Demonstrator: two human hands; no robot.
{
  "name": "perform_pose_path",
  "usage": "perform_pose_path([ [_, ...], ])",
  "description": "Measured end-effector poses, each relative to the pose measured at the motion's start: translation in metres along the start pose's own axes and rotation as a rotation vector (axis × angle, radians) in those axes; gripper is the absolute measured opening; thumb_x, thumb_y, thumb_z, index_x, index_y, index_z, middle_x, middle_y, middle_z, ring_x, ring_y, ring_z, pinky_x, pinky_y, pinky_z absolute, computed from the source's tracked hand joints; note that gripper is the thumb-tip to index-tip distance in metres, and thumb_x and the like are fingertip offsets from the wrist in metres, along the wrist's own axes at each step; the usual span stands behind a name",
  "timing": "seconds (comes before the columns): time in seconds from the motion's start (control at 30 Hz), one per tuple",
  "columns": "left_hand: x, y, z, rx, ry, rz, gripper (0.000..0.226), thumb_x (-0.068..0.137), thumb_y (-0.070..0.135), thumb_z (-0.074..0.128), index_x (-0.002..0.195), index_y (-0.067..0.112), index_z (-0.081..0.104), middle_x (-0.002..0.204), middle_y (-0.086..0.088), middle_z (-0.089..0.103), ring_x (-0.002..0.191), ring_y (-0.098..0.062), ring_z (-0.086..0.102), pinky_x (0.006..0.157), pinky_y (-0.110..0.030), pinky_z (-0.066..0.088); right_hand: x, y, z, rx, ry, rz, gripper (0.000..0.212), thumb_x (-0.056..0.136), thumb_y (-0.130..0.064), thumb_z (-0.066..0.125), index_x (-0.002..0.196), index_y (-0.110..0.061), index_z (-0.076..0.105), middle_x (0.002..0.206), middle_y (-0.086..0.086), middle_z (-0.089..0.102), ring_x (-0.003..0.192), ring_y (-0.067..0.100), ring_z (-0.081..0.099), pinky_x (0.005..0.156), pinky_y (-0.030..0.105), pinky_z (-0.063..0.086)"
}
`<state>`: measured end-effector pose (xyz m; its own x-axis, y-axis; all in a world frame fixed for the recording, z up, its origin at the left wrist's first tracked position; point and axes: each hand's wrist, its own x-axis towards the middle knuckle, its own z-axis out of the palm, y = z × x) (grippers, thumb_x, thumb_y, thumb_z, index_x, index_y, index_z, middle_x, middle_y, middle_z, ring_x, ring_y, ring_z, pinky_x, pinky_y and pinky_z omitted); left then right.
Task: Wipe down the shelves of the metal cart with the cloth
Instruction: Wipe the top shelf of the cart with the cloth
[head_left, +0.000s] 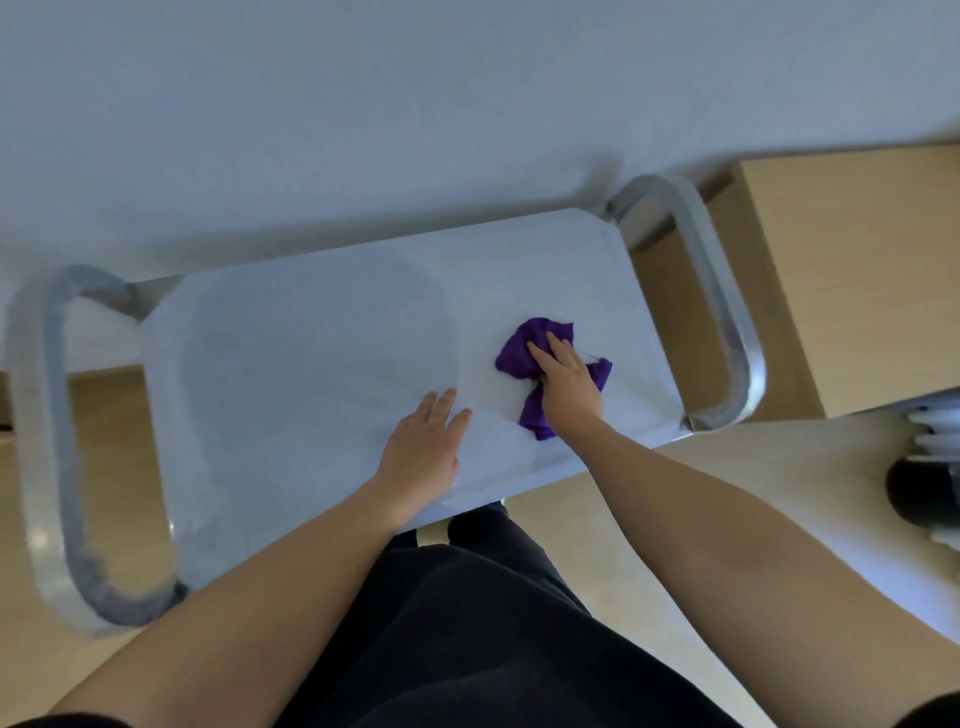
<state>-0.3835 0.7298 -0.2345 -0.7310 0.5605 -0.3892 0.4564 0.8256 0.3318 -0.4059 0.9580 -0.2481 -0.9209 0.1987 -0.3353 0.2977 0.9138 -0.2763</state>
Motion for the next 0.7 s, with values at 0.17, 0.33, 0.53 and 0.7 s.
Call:
perform_pose_path([
  [0.17, 0.024, 0.036, 0.006, 0.009, -0.054, 0.032, 0.058, 0.095, 0.014, 0.043, 0.150, 0.019, 0.024, 0.161, -0.008, 0.004, 0.148, -0.028, 0.006, 0.111, -0.039, 0.030, -0.025, 0.082, -0.003, 0.080, 0.163, 0.310, 0.057, 0.097, -0.004, 0.035, 0.147, -0.030, 0.034, 0.160, 0.003, 0.021, 0.147, 0.027, 0.015, 0.118, 0.046, 0.023],
  [0.33, 0.039, 0.061, 0.012, -0.015, -0.024, -0.022, 0.054, 0.091, 0.011, 0.046, 0.144, 0.018, 0.036, 0.159, -0.011, 0.015, 0.145, -0.033, 0.016, 0.107, -0.042, 0.036, -0.042, 0.045, 0.022, 0.050, 0.236, 0.217, 0.063, 0.085, 0.002, 0.049, 0.145, -0.016, 0.040, 0.157, 0.011, 0.028, 0.146, 0.038, 0.017, 0.116, 0.048, 0.022],
  [0.53, 0.053, 0.069, 0.017, 0.051, 0.027, -0.115, 0.058, 0.069, 0.014, 0.078, 0.124, 0.012, 0.062, 0.142, -0.021, 0.046, 0.128, -0.042, 0.047, 0.087, -0.047, 0.053, 0.008, 0.079, 0.001, -0.117, 0.105, -0.252, 0.059, 0.082, -0.001, 0.065, 0.137, -0.012, 0.050, 0.154, 0.018, 0.032, 0.145, 0.040, 0.021, 0.116, 0.050, 0.024],
  [0.7, 0.058, 0.076, 0.023, 0.038, 0.031, -0.175, 0.061, 0.065, 0.017, 0.082, 0.123, 0.011, 0.062, 0.143, -0.020, 0.045, 0.128, -0.041, 0.048, 0.085, -0.048, 0.054, 0.047, 0.109, -0.020, -0.062, 0.119, -0.001, 0.056, 0.097, -0.012, 0.049, 0.149, -0.016, 0.029, 0.162, 0.008, 0.005, 0.150, 0.027, 0.000, 0.118, 0.042, 0.027],
])
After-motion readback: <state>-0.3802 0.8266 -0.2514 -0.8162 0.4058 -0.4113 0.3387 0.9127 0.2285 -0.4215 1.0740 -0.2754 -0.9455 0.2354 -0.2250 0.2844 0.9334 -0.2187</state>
